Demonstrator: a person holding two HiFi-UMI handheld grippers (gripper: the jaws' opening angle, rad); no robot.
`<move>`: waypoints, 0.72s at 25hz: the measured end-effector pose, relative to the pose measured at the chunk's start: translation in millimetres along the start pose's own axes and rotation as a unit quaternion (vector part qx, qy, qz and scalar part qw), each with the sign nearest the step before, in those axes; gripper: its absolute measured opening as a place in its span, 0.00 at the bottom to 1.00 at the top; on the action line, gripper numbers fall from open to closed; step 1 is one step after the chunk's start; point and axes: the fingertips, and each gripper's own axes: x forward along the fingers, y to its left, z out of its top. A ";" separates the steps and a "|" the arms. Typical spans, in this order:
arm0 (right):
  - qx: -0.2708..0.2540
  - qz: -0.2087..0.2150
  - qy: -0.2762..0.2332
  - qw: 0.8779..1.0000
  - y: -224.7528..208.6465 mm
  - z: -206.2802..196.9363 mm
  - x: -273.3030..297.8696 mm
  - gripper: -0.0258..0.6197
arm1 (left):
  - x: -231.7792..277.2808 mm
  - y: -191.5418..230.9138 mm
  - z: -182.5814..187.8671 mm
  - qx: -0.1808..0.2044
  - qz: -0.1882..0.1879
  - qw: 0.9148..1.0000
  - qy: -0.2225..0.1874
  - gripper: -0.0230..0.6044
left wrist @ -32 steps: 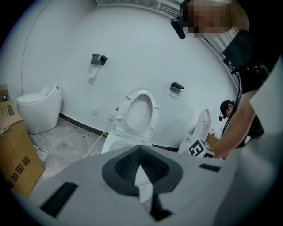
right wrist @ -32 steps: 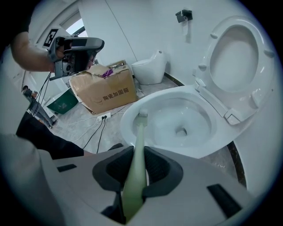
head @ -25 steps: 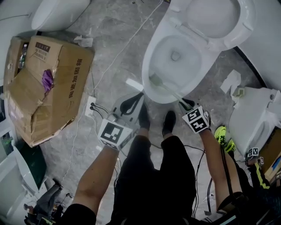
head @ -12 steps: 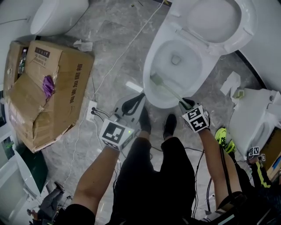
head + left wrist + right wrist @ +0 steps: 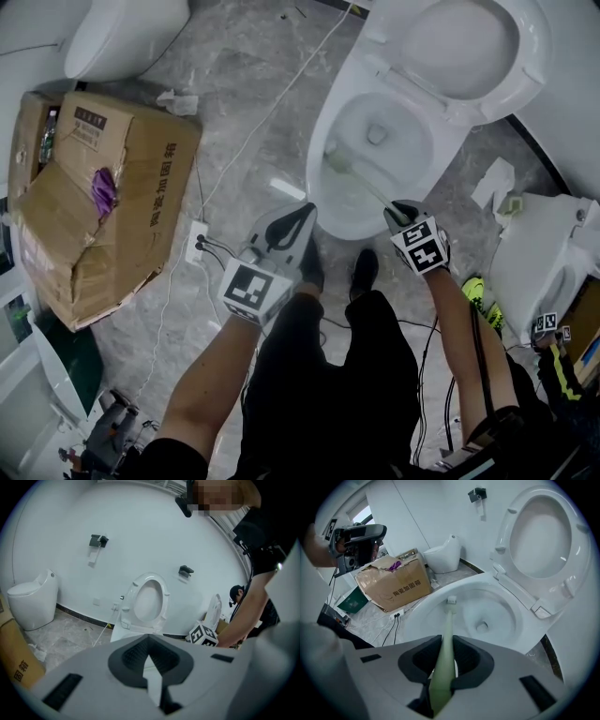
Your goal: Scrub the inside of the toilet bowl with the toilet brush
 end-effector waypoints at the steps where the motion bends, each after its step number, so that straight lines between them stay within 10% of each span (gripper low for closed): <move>1: -0.001 -0.002 -0.001 1.000 -2.2 0.7 0.5 0.17 | 1.0 -0.3 -0.2 -0.002 0.000 1.000 0.000 0.04; 18: 0.027 -0.034 -0.013 0.999 -50.0 21.2 15.1 0.17 | 24.3 -4.0 5.6 0.009 -0.005 1.000 0.001 0.04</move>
